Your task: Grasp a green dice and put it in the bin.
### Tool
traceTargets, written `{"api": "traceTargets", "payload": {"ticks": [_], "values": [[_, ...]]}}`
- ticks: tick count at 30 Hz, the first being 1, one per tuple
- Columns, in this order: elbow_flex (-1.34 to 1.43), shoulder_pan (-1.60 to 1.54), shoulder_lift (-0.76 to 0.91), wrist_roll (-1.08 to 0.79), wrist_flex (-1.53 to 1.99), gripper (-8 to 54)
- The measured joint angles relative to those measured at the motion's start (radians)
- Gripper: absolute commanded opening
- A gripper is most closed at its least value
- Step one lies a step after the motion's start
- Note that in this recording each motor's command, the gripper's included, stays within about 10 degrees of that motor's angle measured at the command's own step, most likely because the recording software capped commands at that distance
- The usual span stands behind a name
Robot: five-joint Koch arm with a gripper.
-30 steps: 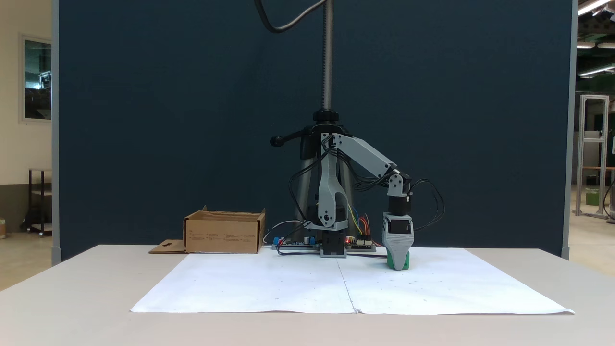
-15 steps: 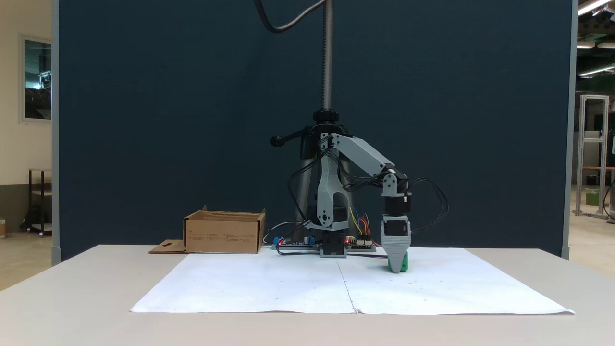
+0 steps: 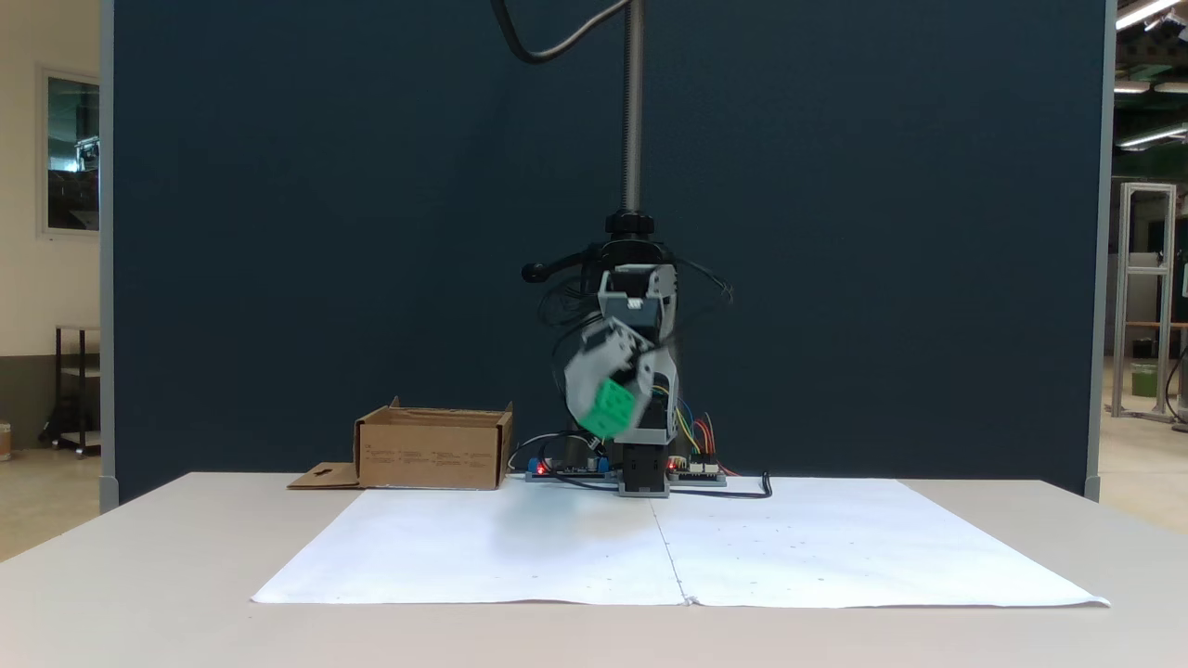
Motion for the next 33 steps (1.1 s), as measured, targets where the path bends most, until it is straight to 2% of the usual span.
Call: {"api": "traceTargets", "payload": {"ticks": [5, 10, 14, 21, 28, 33], "values": [[-0.276, 0.333, -0.130, -0.072, -0.006, 12.1], [-0.426, 0.721, -0.238, -0.178, 0.009, 12.1], [-0.535, 0.999, -0.282, -0.278, 0.206, 12.1], [-0.698, 1.269, -0.347, -0.391, 0.545, 12.1], [-0.893, 1.517, -0.680, -0.592, 0.615, 12.1], [-0.894, 1.578, -0.684, -0.742, 0.706, 12.1]]}}
